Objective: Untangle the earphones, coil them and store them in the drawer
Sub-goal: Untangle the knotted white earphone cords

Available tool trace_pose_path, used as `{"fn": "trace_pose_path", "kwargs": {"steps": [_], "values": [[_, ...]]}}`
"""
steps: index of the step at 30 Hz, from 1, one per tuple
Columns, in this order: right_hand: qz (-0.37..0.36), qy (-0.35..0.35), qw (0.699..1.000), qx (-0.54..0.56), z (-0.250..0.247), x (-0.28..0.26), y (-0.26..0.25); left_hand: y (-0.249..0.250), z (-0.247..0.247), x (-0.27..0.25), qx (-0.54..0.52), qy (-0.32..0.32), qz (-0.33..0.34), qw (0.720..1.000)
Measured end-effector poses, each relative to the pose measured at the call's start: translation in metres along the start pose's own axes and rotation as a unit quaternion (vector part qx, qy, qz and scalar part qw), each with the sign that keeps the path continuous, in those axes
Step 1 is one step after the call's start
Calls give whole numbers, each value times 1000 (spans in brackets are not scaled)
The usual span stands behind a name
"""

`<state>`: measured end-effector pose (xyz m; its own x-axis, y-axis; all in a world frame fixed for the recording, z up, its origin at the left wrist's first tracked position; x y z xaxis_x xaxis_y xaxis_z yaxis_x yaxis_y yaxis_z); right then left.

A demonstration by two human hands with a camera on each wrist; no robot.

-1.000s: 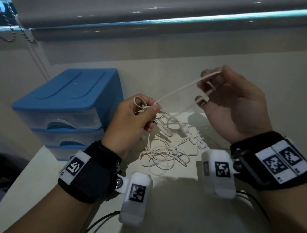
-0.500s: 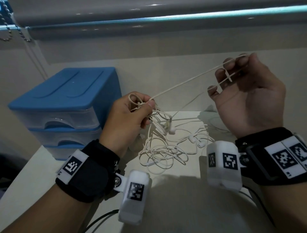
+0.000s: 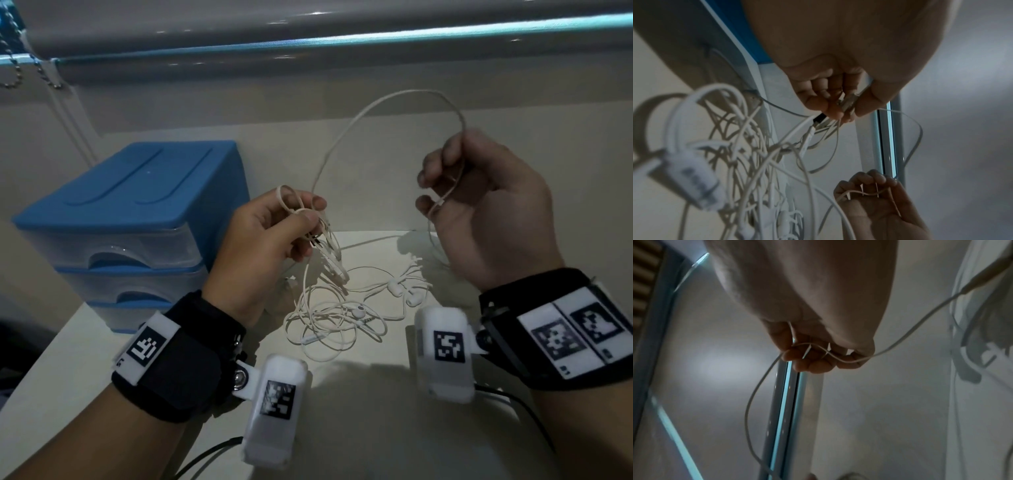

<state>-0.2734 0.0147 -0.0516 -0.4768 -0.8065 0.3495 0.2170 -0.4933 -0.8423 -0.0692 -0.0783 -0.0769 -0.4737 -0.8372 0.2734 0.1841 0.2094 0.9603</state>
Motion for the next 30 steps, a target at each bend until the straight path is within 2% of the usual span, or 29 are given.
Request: {"fn": "trace_pose_path", "kwargs": {"steps": [2, 5, 8, 10, 12, 15, 18, 21, 25, 28, 30], "values": [[-19, 12, 997, -70, 2, 0, 2, 1, 1, 0, -5, -13, 3, 1000], [-44, 83, 979, -182, -2, 2, 5, 1, 1, 0, -2, -19, 2, 1000], [-62, 133, 964, -220, -10, 2, 5, 1, 2, -1, 8, -21, -1, 1000], [-111, 149, 955, -231, -12, 0, -1, 0, 2, -1, 15, -16, -2, 1000], [-181, 135, 951, -213, -8, -3, -9, 0, 1, -1, 20, -16, -4, 1000], [-232, 30, 961, -149, 7, -7, -14, 0, 2, -2, 19, -18, -5, 1000], [-182, -77, 957, -213, 23, -11, -7, 2, 3, -3, 15, -20, -3, 1000], [-98, -145, 931, -321, 29, -13, 12, 2, 4, -3, 7, -24, -1, 1000], [-11, -180, 912, -369, 28, -13, 28, 4, 4, -3, 3, -38, 13, 999], [-15, -193, 916, -350, 32, -13, 33, 4, 5, -4, 2, -39, 16, 999], [-23, -178, 926, -332, 31, -12, 33, 4, 4, -3, 4, -32, 11, 999]]}}
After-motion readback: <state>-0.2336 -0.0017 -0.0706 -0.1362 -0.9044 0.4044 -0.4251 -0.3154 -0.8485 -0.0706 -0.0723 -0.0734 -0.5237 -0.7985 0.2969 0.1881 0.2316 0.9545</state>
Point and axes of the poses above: each hand's wrist, its own x-axis towards the middle knuckle, its own z-axis out of the palm, y = z × x, the point moved 4 cm from there along x, towards the middle knuckle, and after that the axes turned 1 degree about -z, right-handed, at the moved point
